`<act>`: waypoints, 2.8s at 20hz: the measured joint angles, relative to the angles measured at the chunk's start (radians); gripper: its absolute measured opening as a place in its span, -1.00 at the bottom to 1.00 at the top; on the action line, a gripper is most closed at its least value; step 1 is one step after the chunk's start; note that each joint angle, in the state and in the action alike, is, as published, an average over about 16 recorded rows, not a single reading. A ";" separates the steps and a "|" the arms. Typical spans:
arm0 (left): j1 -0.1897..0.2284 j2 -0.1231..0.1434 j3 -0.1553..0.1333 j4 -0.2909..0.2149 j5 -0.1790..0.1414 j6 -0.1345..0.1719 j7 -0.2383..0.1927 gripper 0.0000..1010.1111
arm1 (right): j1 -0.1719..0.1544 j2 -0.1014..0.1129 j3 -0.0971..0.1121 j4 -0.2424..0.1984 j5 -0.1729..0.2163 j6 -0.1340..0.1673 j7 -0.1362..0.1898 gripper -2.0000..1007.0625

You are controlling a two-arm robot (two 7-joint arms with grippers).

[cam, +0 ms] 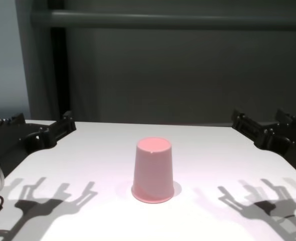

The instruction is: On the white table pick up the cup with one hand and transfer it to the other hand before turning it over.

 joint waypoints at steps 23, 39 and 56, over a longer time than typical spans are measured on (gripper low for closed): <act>0.000 0.000 0.000 0.000 0.000 0.000 0.000 0.99 | -0.006 -0.008 0.008 0.000 -0.009 -0.004 -0.001 0.99; 0.000 0.000 0.000 0.000 0.000 0.000 0.000 0.99 | -0.005 -0.007 0.006 0.000 -0.007 -0.003 -0.001 0.99; 0.000 0.000 0.000 0.000 0.000 0.000 0.000 0.99 | -0.005 -0.007 0.006 0.000 -0.007 -0.002 -0.001 0.99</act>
